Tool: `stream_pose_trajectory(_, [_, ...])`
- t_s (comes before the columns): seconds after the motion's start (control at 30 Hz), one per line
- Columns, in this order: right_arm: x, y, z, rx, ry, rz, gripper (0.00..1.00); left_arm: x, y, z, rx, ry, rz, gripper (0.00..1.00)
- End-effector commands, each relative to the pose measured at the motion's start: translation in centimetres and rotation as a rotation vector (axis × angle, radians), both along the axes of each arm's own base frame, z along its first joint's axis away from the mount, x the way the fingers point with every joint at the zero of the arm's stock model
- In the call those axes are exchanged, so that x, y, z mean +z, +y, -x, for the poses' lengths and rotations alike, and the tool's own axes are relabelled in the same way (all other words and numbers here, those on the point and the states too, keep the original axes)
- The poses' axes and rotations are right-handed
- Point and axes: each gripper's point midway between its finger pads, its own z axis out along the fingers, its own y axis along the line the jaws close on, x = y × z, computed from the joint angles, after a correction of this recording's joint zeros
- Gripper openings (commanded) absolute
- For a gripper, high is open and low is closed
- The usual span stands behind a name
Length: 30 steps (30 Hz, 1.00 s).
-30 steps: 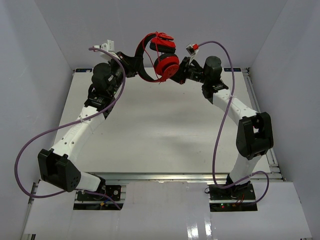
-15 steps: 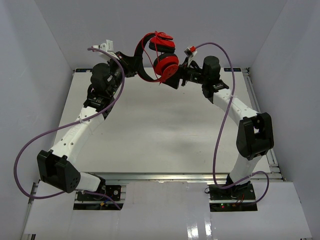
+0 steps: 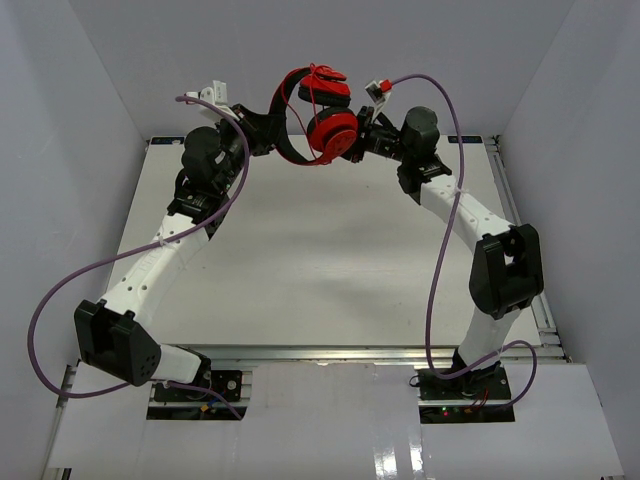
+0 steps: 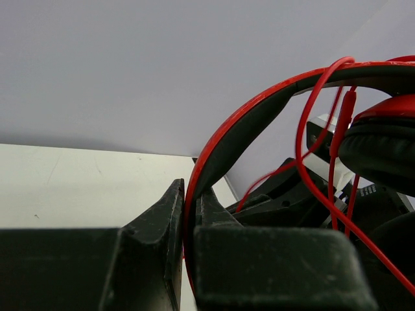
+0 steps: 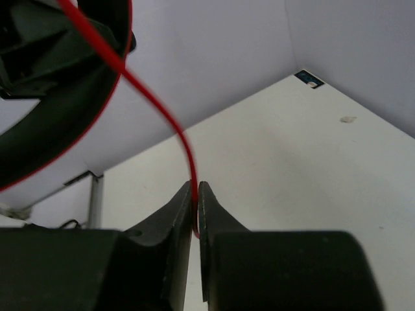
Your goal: Wrap the headphones
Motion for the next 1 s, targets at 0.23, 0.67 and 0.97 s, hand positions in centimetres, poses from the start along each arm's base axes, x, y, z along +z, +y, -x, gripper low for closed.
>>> stream_pose_trajectory(0.23, [0.5,-2.6,2.4,-0.009,-0.060,-0.052,0.08,4.4,2.0,1.6,0.040,-0.102,0.035,0.00])
stream_pose_trajectory(0.67, [0.9,-8.2,0.8,-0.108,-0.041,-0.092,0.08,4.3,3.0,1.6,0.052,-0.096,0.033,0.00])
stream_pose_trajectory(0.97, [-3.3,-3.4,2.8,-0.015,-0.051,0.118,0.08,4.3,3.7,-0.5,0.121,-0.057,0.061,0.00])
